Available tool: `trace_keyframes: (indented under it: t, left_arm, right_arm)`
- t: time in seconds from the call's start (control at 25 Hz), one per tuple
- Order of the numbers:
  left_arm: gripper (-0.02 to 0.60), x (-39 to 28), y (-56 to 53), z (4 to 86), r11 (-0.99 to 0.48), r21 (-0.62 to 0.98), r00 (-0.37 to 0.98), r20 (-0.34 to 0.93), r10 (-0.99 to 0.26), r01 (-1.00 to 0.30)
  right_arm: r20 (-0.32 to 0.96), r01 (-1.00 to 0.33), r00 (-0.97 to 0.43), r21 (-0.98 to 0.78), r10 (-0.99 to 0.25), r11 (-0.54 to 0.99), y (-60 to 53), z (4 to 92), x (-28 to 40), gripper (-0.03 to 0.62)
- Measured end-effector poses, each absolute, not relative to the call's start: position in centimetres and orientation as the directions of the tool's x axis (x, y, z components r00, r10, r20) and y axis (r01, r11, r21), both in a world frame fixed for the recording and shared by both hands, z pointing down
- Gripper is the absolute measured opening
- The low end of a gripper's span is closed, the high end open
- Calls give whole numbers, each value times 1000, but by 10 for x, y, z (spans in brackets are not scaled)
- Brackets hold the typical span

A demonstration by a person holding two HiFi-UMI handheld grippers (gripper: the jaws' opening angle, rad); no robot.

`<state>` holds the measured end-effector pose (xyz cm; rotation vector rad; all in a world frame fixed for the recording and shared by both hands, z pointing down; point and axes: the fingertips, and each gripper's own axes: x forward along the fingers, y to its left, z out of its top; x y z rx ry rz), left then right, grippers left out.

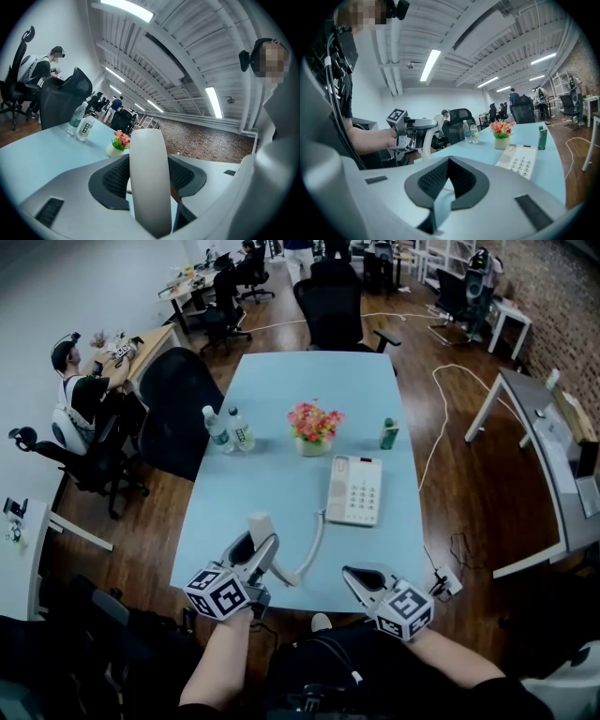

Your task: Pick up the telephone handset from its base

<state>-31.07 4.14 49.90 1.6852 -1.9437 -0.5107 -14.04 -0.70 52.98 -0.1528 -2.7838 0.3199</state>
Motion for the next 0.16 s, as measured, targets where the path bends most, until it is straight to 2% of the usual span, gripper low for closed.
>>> trace_keyframes:
  t: [0.16]
  left_arm:
    - [240,-304,36,498,150,583,-85,137,-987,-798]
  right_arm:
    - [311,64,-940,-238,139,969,-8,531,-137,15]
